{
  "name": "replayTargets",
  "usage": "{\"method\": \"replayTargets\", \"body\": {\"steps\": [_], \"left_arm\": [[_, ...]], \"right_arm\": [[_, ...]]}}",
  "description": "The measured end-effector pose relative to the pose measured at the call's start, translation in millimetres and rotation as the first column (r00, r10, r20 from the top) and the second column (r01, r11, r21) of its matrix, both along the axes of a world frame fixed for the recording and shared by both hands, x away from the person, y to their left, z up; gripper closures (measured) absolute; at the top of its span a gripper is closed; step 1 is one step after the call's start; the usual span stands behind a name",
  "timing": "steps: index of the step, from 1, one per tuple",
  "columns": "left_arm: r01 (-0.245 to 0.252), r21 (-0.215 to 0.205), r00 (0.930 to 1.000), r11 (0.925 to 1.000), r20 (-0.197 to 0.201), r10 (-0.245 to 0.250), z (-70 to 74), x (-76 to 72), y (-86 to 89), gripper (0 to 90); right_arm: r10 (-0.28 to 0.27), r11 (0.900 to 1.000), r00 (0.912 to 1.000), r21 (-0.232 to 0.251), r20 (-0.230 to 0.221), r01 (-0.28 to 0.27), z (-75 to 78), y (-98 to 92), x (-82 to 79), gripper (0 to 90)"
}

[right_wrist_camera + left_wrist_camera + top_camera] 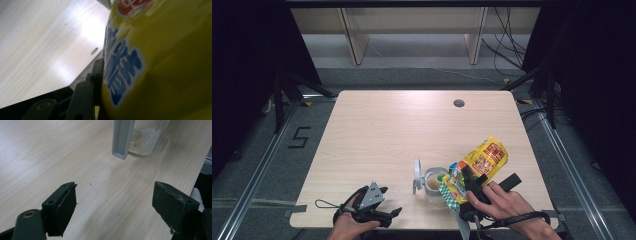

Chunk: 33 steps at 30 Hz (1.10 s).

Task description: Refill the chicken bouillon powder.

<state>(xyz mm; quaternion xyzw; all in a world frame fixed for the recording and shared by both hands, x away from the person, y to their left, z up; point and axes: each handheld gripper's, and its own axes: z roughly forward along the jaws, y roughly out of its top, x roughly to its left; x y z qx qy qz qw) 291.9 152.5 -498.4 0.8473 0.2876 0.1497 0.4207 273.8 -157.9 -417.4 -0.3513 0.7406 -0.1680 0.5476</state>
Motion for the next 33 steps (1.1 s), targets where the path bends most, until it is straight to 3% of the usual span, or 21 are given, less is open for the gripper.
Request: {"method": "replayTargets", "body": {"steps": [1, 2, 4, 8, 14, 21, 26, 33], "left_arm": [[-0.013, -0.004, 0.9999, 0.9999, -0.011, 0.013, -0.1, -1.2, -0.5, 19.3], [-0.01, 0.0, 0.9999, 0.9999, -0.006, 0.01, 0.1, -0.9, -0.3, 19.3], [-0.003, 0.007, 1.0, 1.0, 0.001, 0.003, 0.4, -0.3, 0.0, 19.3], [-0.006, 0.009, 1.0, 0.9999, 0.002, 0.006, 0.2, -0.1, 0.1, 19.2], [-0.006, -0.004, 1.0, 1.0, 0.001, 0.006, -0.4, -0.1, -0.3, 19.1], [-0.018, 0.011, 0.9998, 0.9998, -0.008, 0.018, 0.5, -0.5, 0.3, 19.0], [-0.012, 0.007, 0.9999, 0.9999, 0.001, 0.012, 0.2, -0.2, 0.1, 18.9], [-0.015, 0.004, 0.9998, 0.9999, -0.013, 0.015, 0.2, -0.4, 0.3, 18.9]], "right_arm": [[-0.02, 0.999, 0.9998, 0.03, -0.002, 0.02, -1.4, -1.0, -1.5, 68.8], [-0.02, 0.999, 0.9998, 0.03, -0.002, 0.02, -1.1, -1.1, -1.5, 68.9], [0.0, 1.0, 1.0, -0.001, 0.002, 0.0, 0.7, -0.4, -0.1, 69.4], [0.008, 1.0, 0.9998, 0.003, 0.017, -0.008, 1.1, -0.8, -0.5, 69.6], [-0.002, 1.0, 1.0, -0.009, 0.003, 0.002, 1.1, -0.2, -0.7, 69.6], [0.003, 1.0, 1.0, -0.008, 0.0, -0.003, 1.5, -1.4, -0.9, 69.7], [0.011, 1.0, 0.9998, -0.004, 0.019, -0.011, 2.0, -1.9, -1.3, 69.8], [0.004, 1.0, 1.0, -0.01, 0.0, -0.004, 2.0, -2.0, -0.6, 70.1]]}}
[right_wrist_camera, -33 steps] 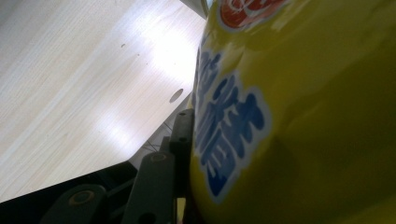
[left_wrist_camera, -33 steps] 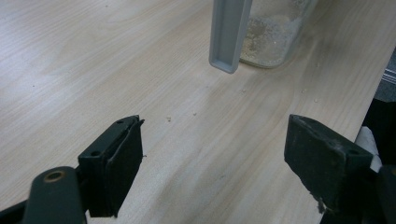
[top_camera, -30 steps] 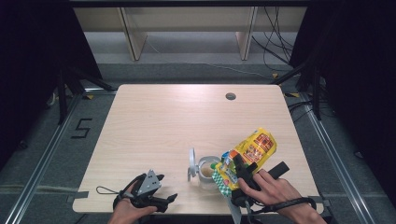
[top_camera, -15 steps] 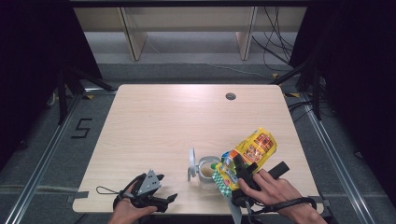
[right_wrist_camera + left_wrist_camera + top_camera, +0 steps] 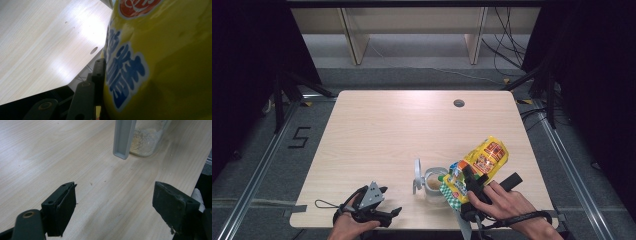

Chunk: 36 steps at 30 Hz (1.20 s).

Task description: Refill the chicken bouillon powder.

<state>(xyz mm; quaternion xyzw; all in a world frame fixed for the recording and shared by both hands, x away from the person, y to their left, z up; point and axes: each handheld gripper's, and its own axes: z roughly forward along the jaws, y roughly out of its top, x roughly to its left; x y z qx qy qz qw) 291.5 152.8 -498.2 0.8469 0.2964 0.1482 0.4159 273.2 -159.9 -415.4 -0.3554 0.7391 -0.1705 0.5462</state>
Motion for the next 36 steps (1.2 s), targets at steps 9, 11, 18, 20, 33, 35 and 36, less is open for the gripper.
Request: {"method": "replayTargets", "body": {"steps": [9, 11, 18, 20, 33, 35, 36], "left_arm": [[0.001, 0.002, 1.0, 1.0, -0.004, -0.001, 0.5, -0.5, 0.0, 18.9], [0.0, 0.01, 1.0, 0.9999, 0.005, 0.0, 0.1, 0.4, 0.5, 18.9], [-0.001, 0.014, 1.0, 0.9999, 0.001, 0.001, 0.7, 0.1, 0.6, 18.9], [-0.004, 0.002, 1.0, 1.0, -0.001, 0.004, 0.3, -0.4, -0.1, 18.9], [-0.001, 0.002, 1.0, 1.0, -0.003, 0.001, 0.4, -0.5, -0.1, 18.9], [0.001, 0.0, 1.0, 1.0, -0.004, -0.001, 0.4, -0.6, -0.1, 18.9], [-0.002, 0.001, 1.0, 1.0, -0.003, 0.002, 0.3, -0.5, -0.1, 18.9]], "right_arm": [[0.003, 1.0, 1.0, -0.003, 0.002, -0.003, 1.1, 0.4, -0.1, 70.6], [-0.001, 1.0, 1.0, -0.007, 0.004, 0.001, 1.5, 0.8, -0.4, 70.8], [0.001, 1.0, 1.0, 0.0, 0.004, -0.001, 0.8, 1.6, -0.7, 71.0], [0.003, 1.0, 1.0, -0.004, 0.007, -0.003, 1.4, 1.7, -0.9, 71.1], [0.011, 1.0, 0.9997, -0.019, 0.024, -0.011, 3.3, 2.9, -1.5, 71.2], [0.006, 1.0, 0.9996, -0.026, 0.026, -0.005, 3.9, 3.2, -1.6, 71.3], [0.045, 0.999, 0.9967, -0.022, 0.067, -0.044, 2.9, 2.2, -1.5, 71.4]]}}
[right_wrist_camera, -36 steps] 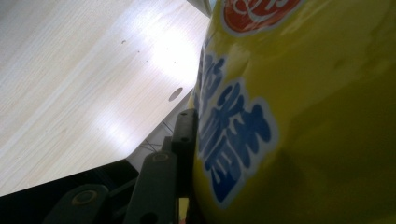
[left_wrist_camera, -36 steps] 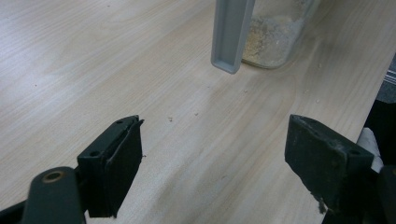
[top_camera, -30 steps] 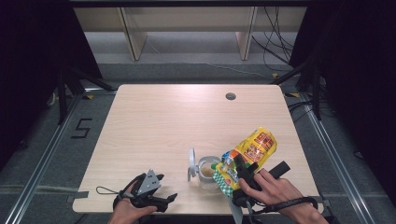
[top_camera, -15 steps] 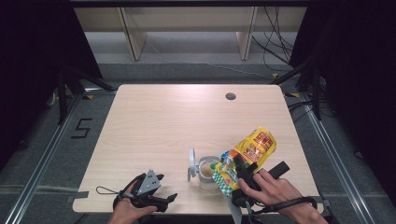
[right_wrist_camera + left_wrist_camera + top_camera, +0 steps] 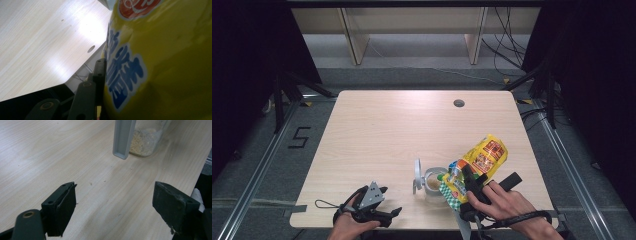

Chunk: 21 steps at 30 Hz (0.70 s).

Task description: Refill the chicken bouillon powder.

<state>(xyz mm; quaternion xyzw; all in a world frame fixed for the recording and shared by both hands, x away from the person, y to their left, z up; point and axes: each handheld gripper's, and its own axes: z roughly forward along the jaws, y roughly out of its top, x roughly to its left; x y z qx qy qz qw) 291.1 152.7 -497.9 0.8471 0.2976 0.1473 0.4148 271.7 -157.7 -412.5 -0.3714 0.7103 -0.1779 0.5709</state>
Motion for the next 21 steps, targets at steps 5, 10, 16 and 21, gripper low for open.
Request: {"method": "replayTargets", "body": {"steps": [5, 10, 16, 21], "left_arm": [[0.001, -0.006, 1.0, 1.0, -0.001, -0.001, -0.2, -0.1, -0.1, 18.9], [-0.002, -0.007, 1.0, 1.0, 0.0, 0.002, -0.4, 0.0, -0.2, 18.9], [-0.01, -0.027, 0.9999, 0.9996, -0.003, 0.01, -0.9, -0.5, -1.3, 18.9], [-0.002, -0.012, 1.0, 0.9999, -0.002, 0.002, -0.5, -0.2, -0.6, 18.9]], "right_arm": [[0.019, 1.0, 0.9997, 0.005, -0.013, -0.019, -0.2, -0.7, 1.7, 71.5], [-0.007, 1.0, 0.9997, -0.002, -0.025, 0.007, 0.7, -0.2, 0.7, 71.6], [-0.023, 1.0, 0.9994, -0.01, -0.026, 0.023, 1.1, -0.3, -0.1, 71.7], [-0.03, 0.999, 0.9988, -0.013, -0.038, 0.029, 2.3, 0.2, 0.1, 71.8]]}}
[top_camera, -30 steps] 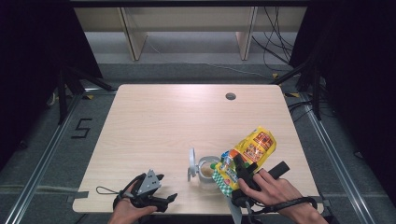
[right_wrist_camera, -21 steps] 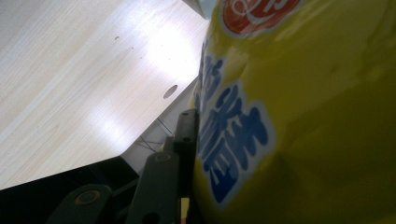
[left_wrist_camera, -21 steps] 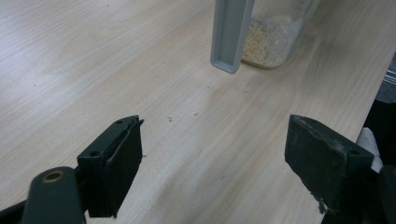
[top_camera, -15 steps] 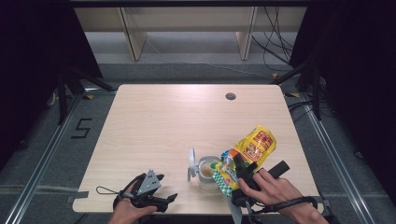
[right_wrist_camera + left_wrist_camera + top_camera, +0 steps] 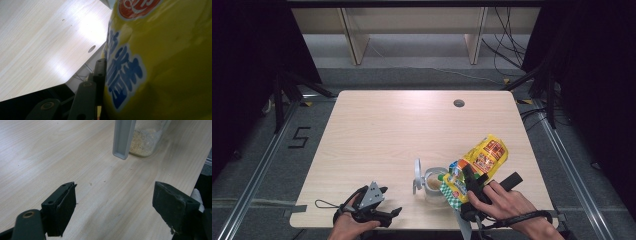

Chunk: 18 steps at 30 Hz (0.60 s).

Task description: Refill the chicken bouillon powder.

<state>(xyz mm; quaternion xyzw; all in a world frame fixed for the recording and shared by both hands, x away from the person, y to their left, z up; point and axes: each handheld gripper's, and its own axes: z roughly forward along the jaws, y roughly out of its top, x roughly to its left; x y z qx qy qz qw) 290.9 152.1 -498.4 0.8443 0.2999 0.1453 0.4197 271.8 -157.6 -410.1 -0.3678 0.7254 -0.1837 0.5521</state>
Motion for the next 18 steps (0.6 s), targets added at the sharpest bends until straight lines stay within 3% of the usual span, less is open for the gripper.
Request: {"method": "replayTargets", "body": {"steps": [2, 3, 6, 8, 15, 16, 18], "left_arm": [[0.002, 0.013, 1.0, 0.9999, 0.003, -0.002, 0.4, 0.4, 0.9, 18.9], [-0.005, -0.008, 1.0, 1.0, 0.0, 0.005, -0.2, -0.1, -0.3, 18.9], [0.0, 0.001, 1.0, 1.0, 0.0, 0.0, 0.1, 0.1, 0.2, 18.9], [-0.009, -0.02, 1.0, 0.9998, -0.002, 0.009, -0.6, -0.5, -1.2, 19.0], [-0.004, -0.007, 1.0, 1.0, -0.001, 0.004, -0.2, -0.2, -0.3, 18.9], [0.0, 0.001, 1.0, 1.0, 0.0, 0.0, 0.0, 0.0, 0.1, 18.9], [-0.011, -0.021, 0.9999, 0.9997, -0.002, 0.011, -0.6, -0.5, -1.2, 18.9]], "right_arm": [[0.001, 1.0, 1.0, -0.002, 0.0, -0.001, 0.2, 0.2, 0.6, 71.8], [0.0, 1.0, 1.0, -0.002, 0.0, 0.0, 0.4, 0.3, 0.6, 71.9], [0.002, 1.0, 1.0, 0.0, -0.002, -0.002, 0.3, 0.2, 0.6, 71.9], [0.001, 1.0, 1.0, 0.001, -0.002, -0.001, 0.3, 0.4, 0.6, 71.9], [0.009, 1.0, 0.9999, 0.013, 0.013, -0.01, -0.2, -0.8, 0.1, 72.2], [0.0, 1.0, 1.0, 0.007, -0.006, 0.0, 0.1, -0.7, 0.6, 72.2], [0.0, 1.0, 1.0, 0.006, -0.004, 0.0, 0.2, -0.8, 0.5, 72.4]]}}
